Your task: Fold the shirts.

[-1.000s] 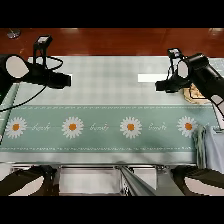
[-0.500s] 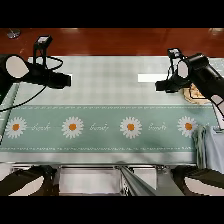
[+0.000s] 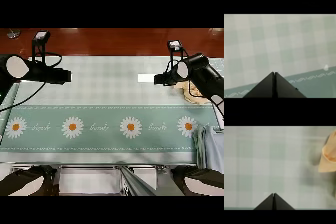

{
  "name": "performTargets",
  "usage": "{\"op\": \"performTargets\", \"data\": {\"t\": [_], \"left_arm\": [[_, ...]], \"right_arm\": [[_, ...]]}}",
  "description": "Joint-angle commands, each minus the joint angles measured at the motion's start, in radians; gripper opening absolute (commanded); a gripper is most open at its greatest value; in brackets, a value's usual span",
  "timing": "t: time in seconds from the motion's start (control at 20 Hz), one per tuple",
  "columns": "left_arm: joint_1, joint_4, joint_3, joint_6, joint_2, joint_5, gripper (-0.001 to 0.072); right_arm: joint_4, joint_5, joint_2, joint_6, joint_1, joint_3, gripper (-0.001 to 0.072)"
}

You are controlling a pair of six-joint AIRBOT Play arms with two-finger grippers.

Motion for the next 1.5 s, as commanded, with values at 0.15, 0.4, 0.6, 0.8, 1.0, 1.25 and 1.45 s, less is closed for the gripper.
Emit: {"op": "performTargets", "data": {"t": [0.15, 0.4, 0.6, 0.8, 1.0, 1.25, 1.45], "left_arm": [[0.000, 0.000, 0.000, 0.000, 0.000, 0.388, 0.0020], [0.003, 0.006, 0.000, 0.002, -0.025, 0.520, 0.0707], [0.009, 0.038, 0.000, 0.002, -0.104, 0.461, 0.0706], [0.039, 0.034, 0.000, -0.090, -0.161, 0.315, 0.0705], [0.079, 0.034, 0.000, -0.090, -0.179, 0.147, 0.0705], [0.241, 0.034, 0.048, -0.029, -0.153, -0.206, 0.0705], [0.345, -0.067, 0.013, 0.096, 0.045, -0.298, 0.0705]], "right_arm": [[-0.097, -0.313, 0.000, -0.003, -0.047, 0.000, 0.0636], [-0.113, -0.358, -0.046, 0.039, -0.317, 0.000, 0.0637], [-0.072, -0.358, -0.141, 0.080, -0.534, 0.000, 0.0636], [0.029, -0.284, -0.250, 0.066, -0.633, 0.015, 0.0635], [0.278, -0.083, -0.362, -0.162, -0.634, 0.146, 0.0557], [0.579, 0.141, -0.360, -0.368, -0.634, 0.377, 0.0026], [0.732, 0.058, -0.185, -0.381, -0.633, 0.521, 0.0025]]}}
